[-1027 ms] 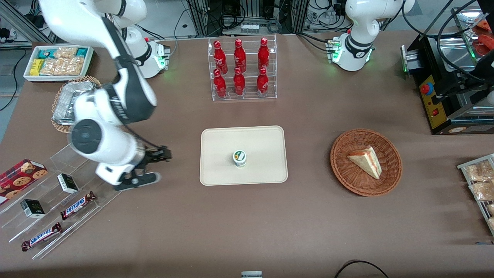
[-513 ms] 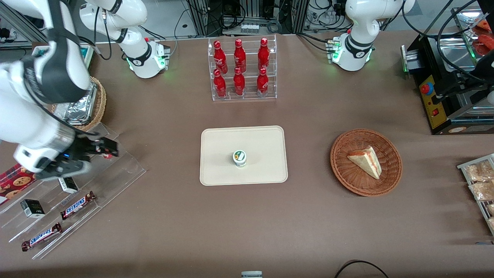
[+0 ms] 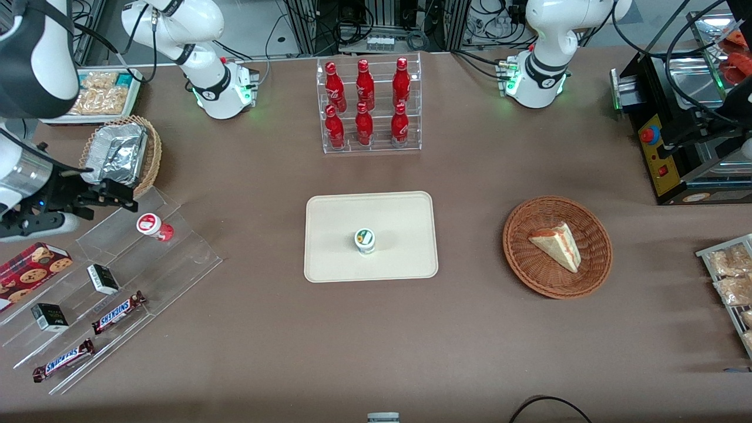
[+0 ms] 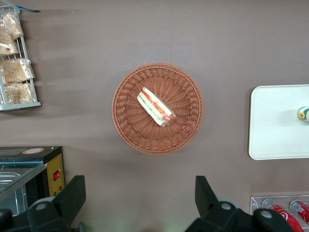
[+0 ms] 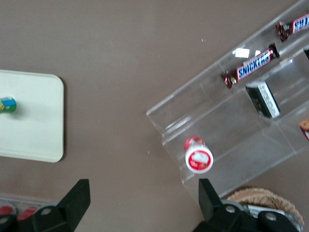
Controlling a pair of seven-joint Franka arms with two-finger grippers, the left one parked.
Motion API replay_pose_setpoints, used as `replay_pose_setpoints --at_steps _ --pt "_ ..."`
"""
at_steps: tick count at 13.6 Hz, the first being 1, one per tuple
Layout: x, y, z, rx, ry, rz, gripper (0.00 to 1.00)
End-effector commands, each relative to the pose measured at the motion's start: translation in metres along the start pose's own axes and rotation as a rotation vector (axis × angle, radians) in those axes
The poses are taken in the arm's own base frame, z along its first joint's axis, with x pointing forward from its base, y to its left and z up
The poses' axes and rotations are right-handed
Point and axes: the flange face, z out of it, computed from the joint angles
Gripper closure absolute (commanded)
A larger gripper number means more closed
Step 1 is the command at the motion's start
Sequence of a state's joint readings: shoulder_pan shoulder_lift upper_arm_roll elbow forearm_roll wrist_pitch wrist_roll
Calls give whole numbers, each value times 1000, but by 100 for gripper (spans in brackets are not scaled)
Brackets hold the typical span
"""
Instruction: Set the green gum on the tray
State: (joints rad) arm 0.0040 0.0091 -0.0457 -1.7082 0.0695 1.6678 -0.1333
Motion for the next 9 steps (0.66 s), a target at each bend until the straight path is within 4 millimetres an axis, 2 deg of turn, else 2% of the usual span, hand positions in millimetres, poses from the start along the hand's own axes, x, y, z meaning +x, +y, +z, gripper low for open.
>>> replay_pose_setpoints --at_steps 1,4,9 --pt "-25 17 -17 1 -22 53 0" --pt "-28 22 -22 -73 -39 67 0" --pt "-31 19 -29 -75 -35 79 0"
